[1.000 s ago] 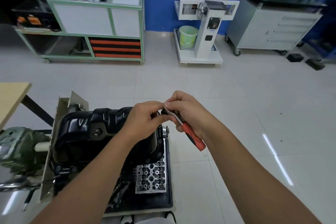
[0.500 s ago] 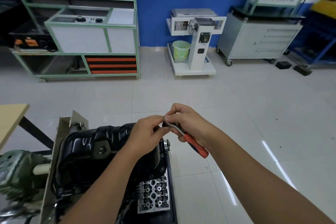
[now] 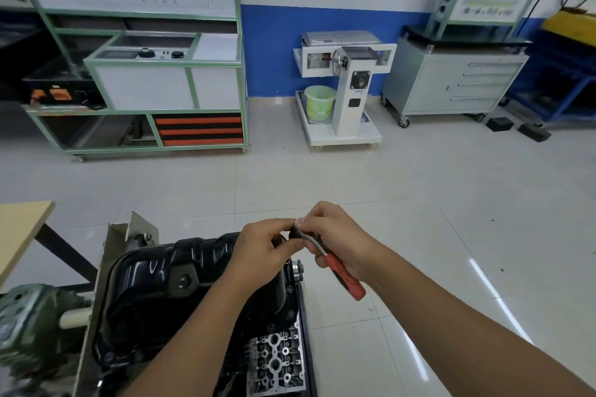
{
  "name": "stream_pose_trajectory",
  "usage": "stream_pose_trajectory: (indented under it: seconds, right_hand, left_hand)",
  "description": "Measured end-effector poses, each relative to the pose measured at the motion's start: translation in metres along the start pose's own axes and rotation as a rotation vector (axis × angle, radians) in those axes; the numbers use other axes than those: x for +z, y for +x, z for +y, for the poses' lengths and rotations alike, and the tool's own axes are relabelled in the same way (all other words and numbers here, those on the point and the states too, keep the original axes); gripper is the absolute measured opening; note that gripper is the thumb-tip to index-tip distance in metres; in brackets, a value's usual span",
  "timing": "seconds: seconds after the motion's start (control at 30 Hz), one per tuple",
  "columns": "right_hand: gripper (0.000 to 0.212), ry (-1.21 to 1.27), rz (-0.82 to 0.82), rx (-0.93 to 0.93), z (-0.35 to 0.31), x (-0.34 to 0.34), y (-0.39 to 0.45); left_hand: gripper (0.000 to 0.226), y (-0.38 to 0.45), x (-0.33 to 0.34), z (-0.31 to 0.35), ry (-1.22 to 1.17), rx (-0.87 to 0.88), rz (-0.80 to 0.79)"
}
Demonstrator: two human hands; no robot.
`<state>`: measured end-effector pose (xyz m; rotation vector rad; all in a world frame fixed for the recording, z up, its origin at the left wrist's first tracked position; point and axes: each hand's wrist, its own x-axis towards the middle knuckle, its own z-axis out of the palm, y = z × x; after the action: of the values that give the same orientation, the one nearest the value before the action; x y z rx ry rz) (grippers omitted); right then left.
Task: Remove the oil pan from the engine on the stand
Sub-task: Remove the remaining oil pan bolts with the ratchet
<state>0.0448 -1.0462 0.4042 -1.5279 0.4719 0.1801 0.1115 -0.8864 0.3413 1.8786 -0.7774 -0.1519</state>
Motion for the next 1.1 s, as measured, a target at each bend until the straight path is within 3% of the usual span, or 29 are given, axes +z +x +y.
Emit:
stream_pose_trajectory:
  seconds: [0.2, 0.43, 0.57, 0.73, 0.93, 1.03, 1.1]
  right_hand:
    - [0.025, 0.069, 0.211, -0.107, 0.023, 0.016, -0.005]
    - [0.031, -0.020, 0.162, -0.058, 0.022, 0.018, -0.008]
    - [0.034, -0.132, 0.041, -0.107, 0.016, 0.005, -0.012]
    - [0.022, -0.654, -0.061, -0.257, 0.016, -0.028, -0.014]
    - [0.051, -1.538, 0.094, -0.684, 0.002, -0.070, 0.009]
    - [0.076, -1.729, 0.168, -0.721, -0.019, -0.081, 0.028]
    - [0.079, -1.791, 0.186, -0.707, -0.032, -0.082, 0.036]
  left_hand:
    - [0.029, -0.002, 0.005, 0.000, 0.046, 0.033, 0.097]
    - [0.028, -0.002, 0.008, 0.002, 0.090, 0.073, 0.172]
    - [0.020, -0.003, 0.007, -0.001, 0.122, 0.029, 0.137]
    - [0.024, 0.003, 0.008, -0.001, 0.067, -0.068, 0.194]
    - [0.017, 0.002, 0.002, -0.001, 0.042, -0.055, 0.073]
    - [0.015, -0.001, 0.003, -0.001, 0.067, -0.053, 0.061]
    - [0.020, -0.004, 0.005, -0.002, 0.082, -0.066, 0.045]
